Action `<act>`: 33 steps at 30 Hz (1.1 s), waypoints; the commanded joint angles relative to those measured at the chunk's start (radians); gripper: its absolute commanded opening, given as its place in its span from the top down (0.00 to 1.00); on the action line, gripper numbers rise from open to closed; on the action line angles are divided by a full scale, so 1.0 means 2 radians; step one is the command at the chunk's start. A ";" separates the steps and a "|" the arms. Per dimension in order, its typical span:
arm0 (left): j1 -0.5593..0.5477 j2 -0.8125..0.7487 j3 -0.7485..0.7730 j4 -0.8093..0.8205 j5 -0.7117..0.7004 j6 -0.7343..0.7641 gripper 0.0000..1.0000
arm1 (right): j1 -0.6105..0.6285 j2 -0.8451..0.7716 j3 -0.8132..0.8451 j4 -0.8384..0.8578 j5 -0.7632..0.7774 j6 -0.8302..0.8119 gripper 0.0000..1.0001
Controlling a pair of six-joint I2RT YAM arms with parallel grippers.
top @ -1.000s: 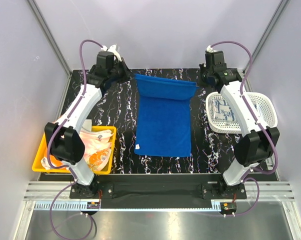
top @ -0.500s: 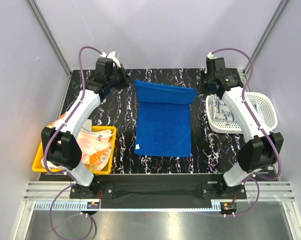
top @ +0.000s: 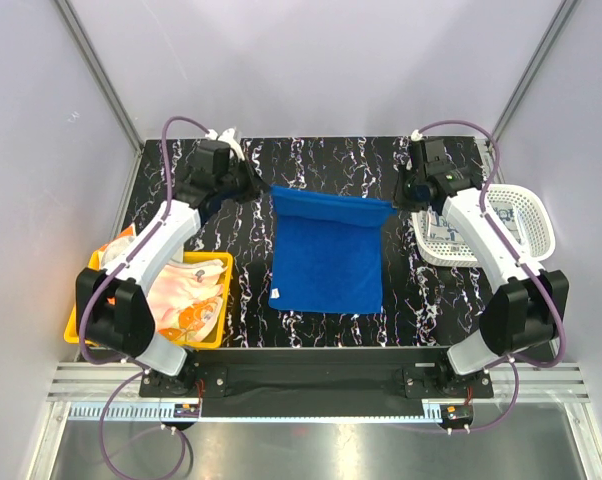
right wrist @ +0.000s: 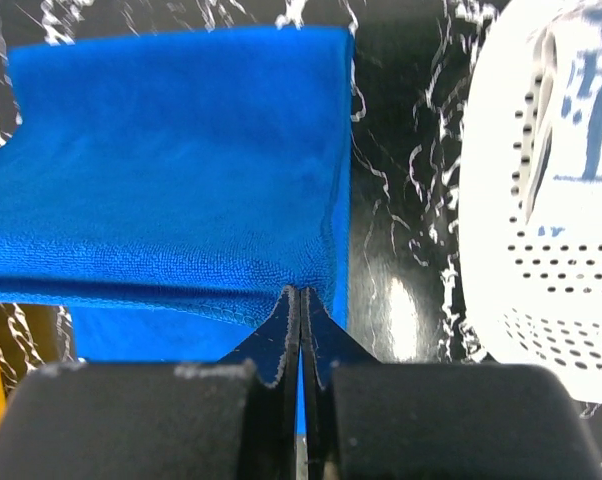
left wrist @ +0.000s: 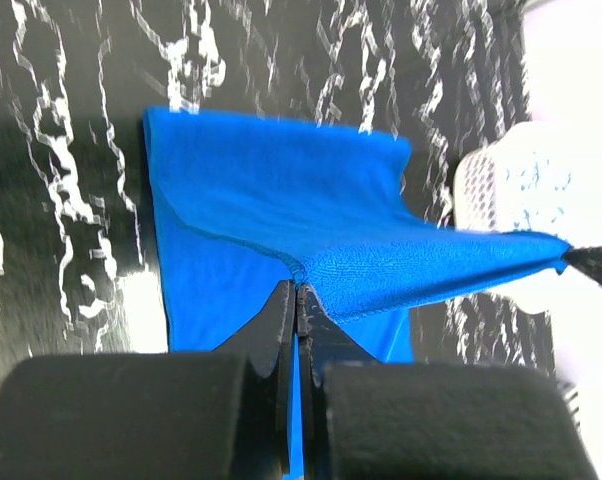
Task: Fold and stack the towels
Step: Fold the towel
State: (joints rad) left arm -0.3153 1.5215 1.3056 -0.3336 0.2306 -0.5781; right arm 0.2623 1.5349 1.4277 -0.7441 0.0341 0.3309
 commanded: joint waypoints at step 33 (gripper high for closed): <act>-0.010 -0.097 -0.096 0.031 -0.027 -0.010 1.00 | 0.006 -0.065 -0.046 0.005 0.008 0.006 1.00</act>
State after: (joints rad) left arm -0.3389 1.3769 1.1439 -0.3077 0.2070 -0.6006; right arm 0.2733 1.4548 1.3582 -0.7444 0.0315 0.3393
